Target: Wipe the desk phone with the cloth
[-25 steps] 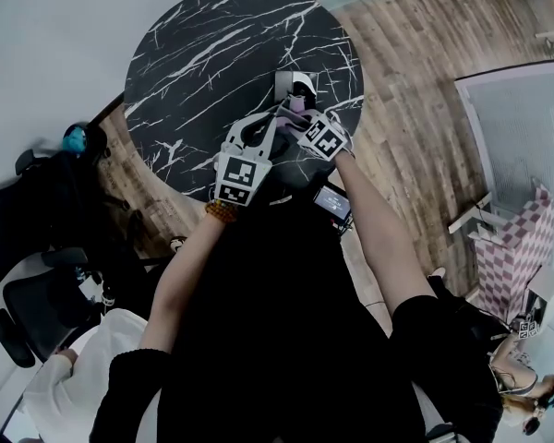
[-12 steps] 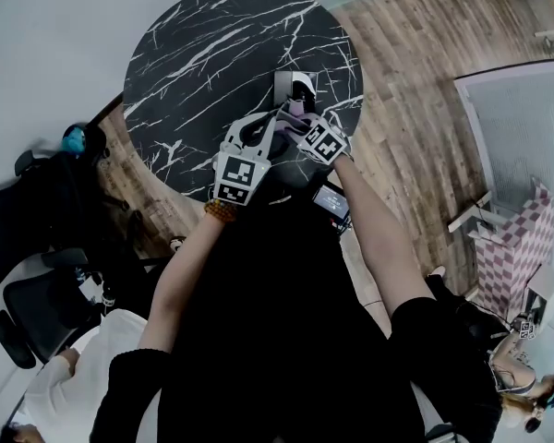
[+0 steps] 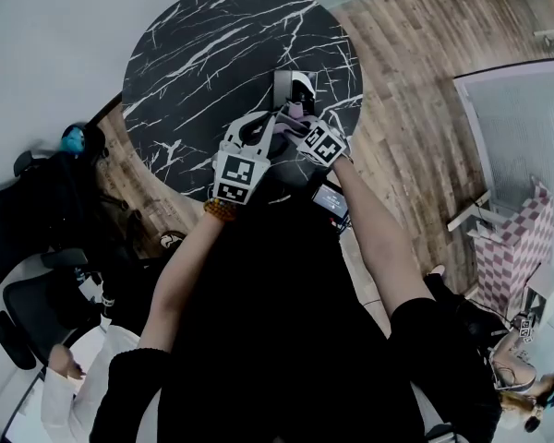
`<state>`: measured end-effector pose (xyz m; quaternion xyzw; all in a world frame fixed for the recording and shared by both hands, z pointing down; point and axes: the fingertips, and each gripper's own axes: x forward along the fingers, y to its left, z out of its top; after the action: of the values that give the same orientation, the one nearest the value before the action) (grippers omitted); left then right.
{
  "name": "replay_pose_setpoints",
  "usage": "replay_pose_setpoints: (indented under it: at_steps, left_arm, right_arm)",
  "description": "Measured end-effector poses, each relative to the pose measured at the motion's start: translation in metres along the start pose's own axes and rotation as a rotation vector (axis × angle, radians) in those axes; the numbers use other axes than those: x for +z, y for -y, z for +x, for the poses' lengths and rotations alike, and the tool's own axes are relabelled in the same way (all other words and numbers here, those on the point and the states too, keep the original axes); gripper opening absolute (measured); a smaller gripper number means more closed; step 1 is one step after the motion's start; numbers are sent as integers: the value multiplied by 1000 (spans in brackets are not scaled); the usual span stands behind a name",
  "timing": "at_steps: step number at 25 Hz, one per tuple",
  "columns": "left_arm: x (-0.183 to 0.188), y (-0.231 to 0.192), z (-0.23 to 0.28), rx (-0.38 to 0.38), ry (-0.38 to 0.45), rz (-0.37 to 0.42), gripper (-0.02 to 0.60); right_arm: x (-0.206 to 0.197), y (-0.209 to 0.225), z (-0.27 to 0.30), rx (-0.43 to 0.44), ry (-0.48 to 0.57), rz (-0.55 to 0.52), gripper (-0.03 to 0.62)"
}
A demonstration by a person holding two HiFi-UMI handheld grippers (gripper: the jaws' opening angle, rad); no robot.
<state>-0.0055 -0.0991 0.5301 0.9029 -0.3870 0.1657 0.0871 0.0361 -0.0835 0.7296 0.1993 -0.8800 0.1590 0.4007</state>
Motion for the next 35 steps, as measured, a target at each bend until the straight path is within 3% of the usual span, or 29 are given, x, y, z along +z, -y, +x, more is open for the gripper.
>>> replay_pose_setpoints:
  at_steps: [15, 21, 26, 29, 35]
  left_arm:
    - [-1, -3, 1, -4, -1, -2, 17]
    - [-2, -2, 1, -1, 0, -4, 17]
    - [-1, -5, 0, 7, 6, -11, 17]
    - [-3, -5, 0, 6, 5, -13, 17]
    - [-2, -2, 0, 3, 6, -8, 17]
  right_arm:
    - [-4, -5, 1, 18, -5, 9, 67]
    - [-4, -8, -1, 59, -4, 110, 69]
    - [24, -1, -25, 99, 139, 104, 69]
    - [42, 8, -40, 102, 178, 44, 69]
    - [81, 48, -67, 22, 259, -13, 69]
